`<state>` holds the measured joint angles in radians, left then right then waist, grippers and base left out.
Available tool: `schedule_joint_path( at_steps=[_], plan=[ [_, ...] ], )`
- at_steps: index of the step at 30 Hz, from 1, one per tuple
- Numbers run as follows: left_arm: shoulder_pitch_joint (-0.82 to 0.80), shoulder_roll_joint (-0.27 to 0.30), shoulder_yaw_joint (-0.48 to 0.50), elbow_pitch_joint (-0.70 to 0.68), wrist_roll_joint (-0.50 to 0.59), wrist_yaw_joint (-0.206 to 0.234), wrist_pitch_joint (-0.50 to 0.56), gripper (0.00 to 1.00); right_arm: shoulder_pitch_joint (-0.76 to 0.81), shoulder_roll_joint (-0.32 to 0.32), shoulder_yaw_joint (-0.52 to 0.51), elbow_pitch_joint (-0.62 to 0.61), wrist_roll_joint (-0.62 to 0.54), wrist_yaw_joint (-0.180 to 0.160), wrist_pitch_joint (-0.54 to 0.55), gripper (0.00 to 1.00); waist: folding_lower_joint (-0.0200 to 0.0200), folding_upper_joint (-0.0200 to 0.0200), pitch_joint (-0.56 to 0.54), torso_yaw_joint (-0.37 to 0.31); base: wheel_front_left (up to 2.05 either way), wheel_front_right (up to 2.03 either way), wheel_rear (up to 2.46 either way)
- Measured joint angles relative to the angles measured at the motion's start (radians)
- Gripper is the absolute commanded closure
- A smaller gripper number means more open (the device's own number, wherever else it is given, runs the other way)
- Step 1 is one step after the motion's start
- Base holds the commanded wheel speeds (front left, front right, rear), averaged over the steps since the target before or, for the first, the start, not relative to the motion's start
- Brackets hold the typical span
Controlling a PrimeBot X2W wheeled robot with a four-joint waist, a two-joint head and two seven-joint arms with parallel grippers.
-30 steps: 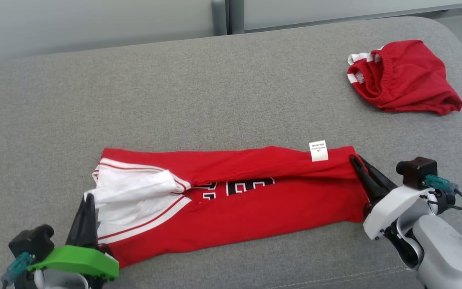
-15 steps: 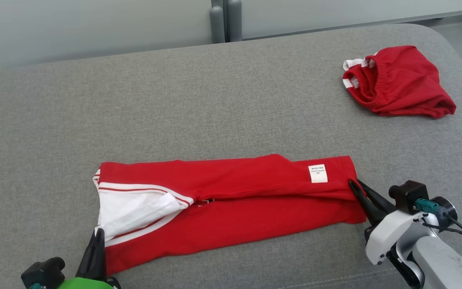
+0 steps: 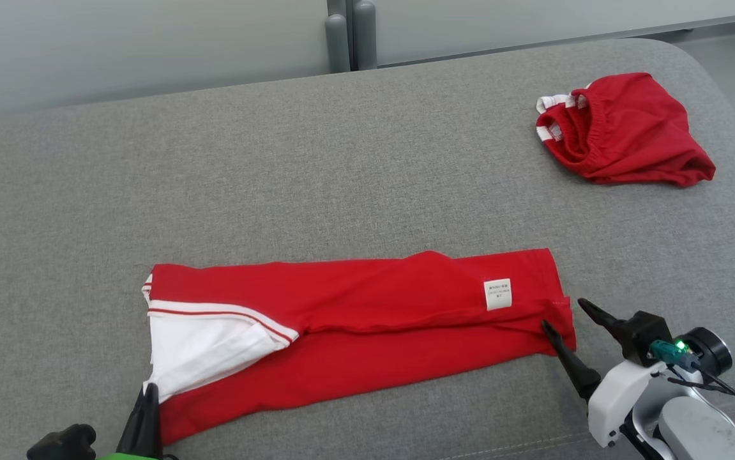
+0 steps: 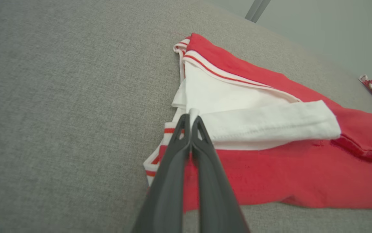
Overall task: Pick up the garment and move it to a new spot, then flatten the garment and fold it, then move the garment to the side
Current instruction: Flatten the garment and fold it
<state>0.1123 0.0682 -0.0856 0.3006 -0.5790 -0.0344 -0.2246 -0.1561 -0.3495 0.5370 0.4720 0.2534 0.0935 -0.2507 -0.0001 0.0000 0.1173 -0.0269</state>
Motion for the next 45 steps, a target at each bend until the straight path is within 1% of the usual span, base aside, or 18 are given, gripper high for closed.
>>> schedule_joint_path(
  at_steps=[1,2,7,9,12,13,16,17,20,23,25,28,30,36,40,45],
  plan=[
    [0.005,0.000,0.005,0.002,-0.003,0.005,0.001,0.21,0.009,-0.001,-0.002,0.001,-0.001,-0.001,0.000,0.00,0.0000,0.0001,0.000,0.000,0.00,0.00,0.00],
    [0.011,0.000,0.011,0.003,-0.004,0.008,0.004,0.00,0.017,-0.004,-0.002,0.001,-0.007,-0.003,0.000,0.00,0.0000,0.0000,0.000,0.000,0.00,0.00,0.00],
    [0.032,0.000,0.024,0.010,-0.016,0.010,0.004,0.00,0.055,-0.021,-0.020,-0.003,-0.017,-0.009,0.000,0.00,0.0000,0.0000,-0.004,0.000,0.00,0.00,0.00],
    [0.035,0.000,0.034,0.011,-0.020,0.018,0.004,0.00,0.066,-0.032,-0.034,-0.002,-0.016,-0.016,0.000,0.00,0.0000,0.0000,-0.007,-0.002,0.00,0.00,0.00],
    [0.042,0.002,0.057,0.009,-0.025,0.030,0.003,0.00,0.079,-0.031,-0.064,-0.011,-0.012,-0.017,0.000,0.00,0.0000,0.0000,-0.014,-0.009,0.00,0.00,0.00],
    [0.042,0.007,0.068,0.003,-0.025,0.036,0.002,0.00,0.090,-0.025,-0.099,-0.024,0.012,-0.026,0.000,0.00,0.0000,0.0000,-0.021,-0.014,0.00,0.00,0.00],
    [0.043,0.016,0.088,-0.025,-0.021,0.043,-0.007,0.00,0.097,-0.017,-0.157,-0.050,0.058,-0.034,0.000,0.00,0.0000,0.0000,-0.032,-0.021,0.00,0.00,0.00],
    [0.043,0.016,0.088,-0.025,-0.021,0.043,-0.007,0.00,0.097,-0.017,-0.157,-0.050,0.058,-0.034,0.000,0.00,0.0000,0.0000,-0.032,-0.021,0.00,0.00,0.00],
    [0.043,0.024,0.100,-0.063,-0.004,0.049,-0.016,0.00,0.103,0.013,-0.221,-0.067,0.124,-0.034,0.000,0.00,0.0000,0.0000,-0.041,-0.027,0.00,0.00,0.00],
    [0.041,0.023,0.095,-0.106,0.007,0.052,-0.018,0.00,0.103,0.043,-0.254,-0.066,0.181,-0.029,0.000,0.00,0.0000,0.0000,-0.049,-0.031,0.00,0.00,0.00],
    [0.040,0.020,0.082,-0.132,0.025,0.052,-0.019,0.00,0.103,0.062,-0.260,-0.044,0.215,-0.014,0.000,0.00,0.0000,0.0000,-0.051,-0.032,0.00,0.00,0.00],
    [0.034,0.017,0.057,-0.168,0.046,0.045,-0.024,0.00,0.102,0.091,-0.251,0.012,0.262,-0.001,-0.001,0.00,0.0000,0.0000,-0.053,-0.030,0.00,0.00,0.00],
    [0.025,0.016,0.034,-0.194,0.065,0.037,-0.024,0.00,0.096,0.103,-0.245,0.029,0.286,0.003,0.015,0.00,0.0000,0.0000,-0.052,-0.026,0.00,0.00,0.00],
    [0.005,0.010,-0.004,-0.253,0.105,0.035,-0.024,0.00,-0.002,0.104,-0.229,0.060,0.315,0.019,0.089,0.00,0.0000,0.0000,-0.048,-0.001,0.00,0.00,0.00],
    [0.005,0.007,-0.014,-0.276,0.113,0.035,-0.024,0.00,-0.056,0.104,-0.225,0.087,0.347,0.021,0.148,0.00,0.0000,0.0000,-0.046,0.019,0.00,0.00,0.00],
    [0.005,0.003,-0.019,-0.287,0.117,0.036,-0.024,0.00,-0.084,0.103,-0.217,0.137,0.378,0.021,0.233,0.00,0.0000,0.0000,-0.040,0.042,0.00,0.00,0.00]
  ],
)
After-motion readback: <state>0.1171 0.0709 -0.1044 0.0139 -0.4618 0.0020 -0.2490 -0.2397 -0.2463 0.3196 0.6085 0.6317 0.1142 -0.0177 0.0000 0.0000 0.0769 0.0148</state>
